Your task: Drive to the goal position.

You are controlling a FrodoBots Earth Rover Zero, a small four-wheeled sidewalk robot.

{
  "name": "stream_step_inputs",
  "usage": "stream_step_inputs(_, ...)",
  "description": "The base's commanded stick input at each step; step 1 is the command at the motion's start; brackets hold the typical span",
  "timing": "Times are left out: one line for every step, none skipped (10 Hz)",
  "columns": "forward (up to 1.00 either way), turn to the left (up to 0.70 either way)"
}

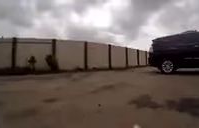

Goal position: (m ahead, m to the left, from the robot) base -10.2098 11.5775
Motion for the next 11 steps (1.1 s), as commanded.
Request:
stream_step_inputs(1.0,-0.09)
stream_step_inputs(1.0,-0.26)
stream_step_inputs(1.0,-0.27)
stream_step_inputs(1.0,0.0)
stream_step_inputs(1.0,0.0)
stream_step_inputs(1.0,0.0)
stream_step_inputs(1.0,0.0)
stream_step_inputs(1.0,0.0)
stream_step_inputs(1.0,0.0)
stream_step_inputs(1.0,0.0)
stream_step_inputs(1.0,0.0)
